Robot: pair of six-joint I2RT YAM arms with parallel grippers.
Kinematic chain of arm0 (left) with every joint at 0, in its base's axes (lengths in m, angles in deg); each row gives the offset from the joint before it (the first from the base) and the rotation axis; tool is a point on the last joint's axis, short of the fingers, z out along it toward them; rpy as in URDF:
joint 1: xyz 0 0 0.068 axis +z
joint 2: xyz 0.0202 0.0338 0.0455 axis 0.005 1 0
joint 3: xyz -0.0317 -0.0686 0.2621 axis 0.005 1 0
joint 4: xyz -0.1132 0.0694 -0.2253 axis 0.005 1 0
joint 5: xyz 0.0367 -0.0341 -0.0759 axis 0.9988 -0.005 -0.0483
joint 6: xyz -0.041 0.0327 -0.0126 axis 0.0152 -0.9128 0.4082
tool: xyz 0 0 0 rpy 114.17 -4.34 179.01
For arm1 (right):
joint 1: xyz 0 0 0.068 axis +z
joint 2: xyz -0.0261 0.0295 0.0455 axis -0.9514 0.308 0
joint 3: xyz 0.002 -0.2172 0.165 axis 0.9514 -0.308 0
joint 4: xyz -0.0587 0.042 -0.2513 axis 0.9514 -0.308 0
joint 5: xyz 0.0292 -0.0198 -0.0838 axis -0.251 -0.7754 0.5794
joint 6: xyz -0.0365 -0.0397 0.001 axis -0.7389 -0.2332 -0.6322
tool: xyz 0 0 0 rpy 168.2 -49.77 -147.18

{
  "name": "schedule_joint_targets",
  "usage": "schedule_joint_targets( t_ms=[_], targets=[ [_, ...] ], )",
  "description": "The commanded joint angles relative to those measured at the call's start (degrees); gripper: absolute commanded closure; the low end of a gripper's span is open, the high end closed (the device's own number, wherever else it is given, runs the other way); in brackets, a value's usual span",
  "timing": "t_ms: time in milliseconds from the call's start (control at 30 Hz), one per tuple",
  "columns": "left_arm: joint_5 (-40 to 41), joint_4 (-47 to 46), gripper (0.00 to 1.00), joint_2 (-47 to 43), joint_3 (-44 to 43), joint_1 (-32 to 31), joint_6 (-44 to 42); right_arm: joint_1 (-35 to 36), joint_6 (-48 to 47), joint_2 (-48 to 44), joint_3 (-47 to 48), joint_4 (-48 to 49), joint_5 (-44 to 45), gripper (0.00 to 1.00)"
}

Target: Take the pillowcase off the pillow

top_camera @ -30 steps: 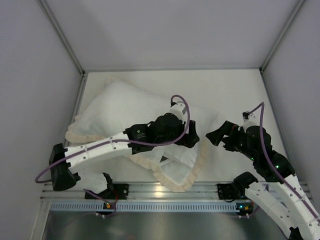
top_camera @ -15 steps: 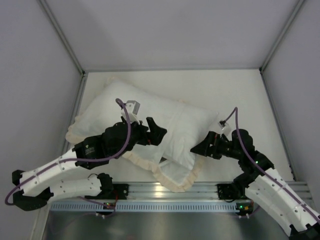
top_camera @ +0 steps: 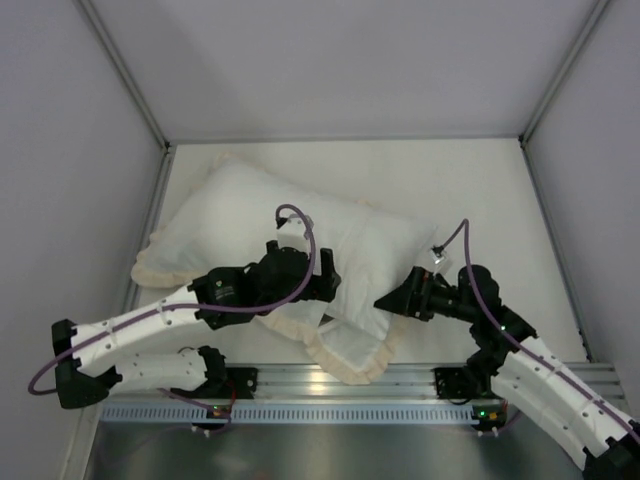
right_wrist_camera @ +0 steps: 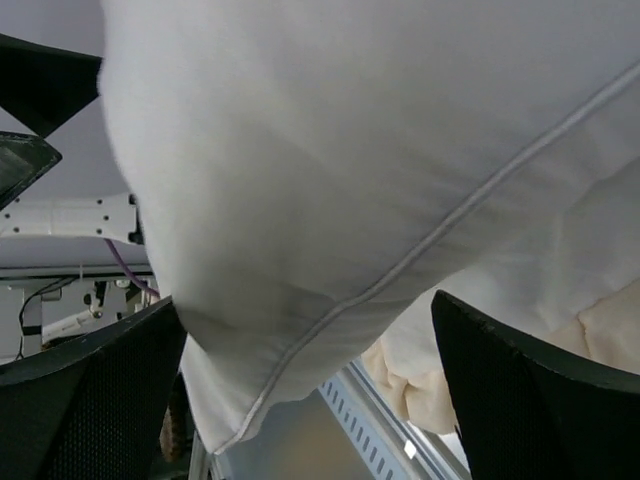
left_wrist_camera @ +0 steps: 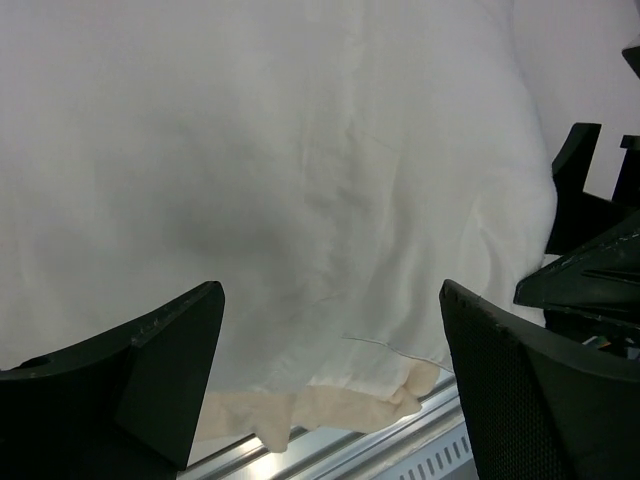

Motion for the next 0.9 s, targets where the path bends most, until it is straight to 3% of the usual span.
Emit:
schedule_joint_targets(
  t_ms=[0, 267, 367, 400, 433, 600, 800, 867],
  targets=[
    [0.3, 0.0, 0.09, 2.7, -1.7, -0.1, -0.5, 2.3, 2.7, 3.8, -2.0, 12.3, -1.1, 0.01],
    [2.4, -0.1, 0.09, 6.8, -1.8, -0.1, 0.0, 7.9, 5.7, 13.6, -4.7, 30.5, 2.6, 0.05],
    [3.1, -0.6, 0.09, 7.2, -0.7, -0.1, 0.5, 10.2, 6.9, 15.5, -6.0, 33.4, 7.7, 0.40],
    [3.0, -0.8, 0.09, 7.2, -0.5, -0.1, 0.6, 10.6, 7.1, 15.5, -6.3, 33.6, 10.6, 0.77],
    [2.8, -1.0, 0.09, 7.1, -0.1, -0.1, 0.6, 10.9, 6.9, 15.3, -6.3, 33.2, 11.7, 0.96],
    [3.7, -0.9, 0.09, 7.3, -0.6, -0.1, 0.0, 11.7, 5.0, 10.0, -5.1, 23.4, 16.7, 1.00],
    [7.3, -0.8, 0.09, 9.2, -1.0, 0.0, -0.5, 12.1, 6.8, 2.4, -5.0, 19.7, 13.3, 1.00],
    [8.3, -0.6, 0.13, 10.7, -1.2, 0.1, -0.6, 12.6, 7.5, 0.4, -4.6, 17.4, 12.6, 1.00]
  ],
)
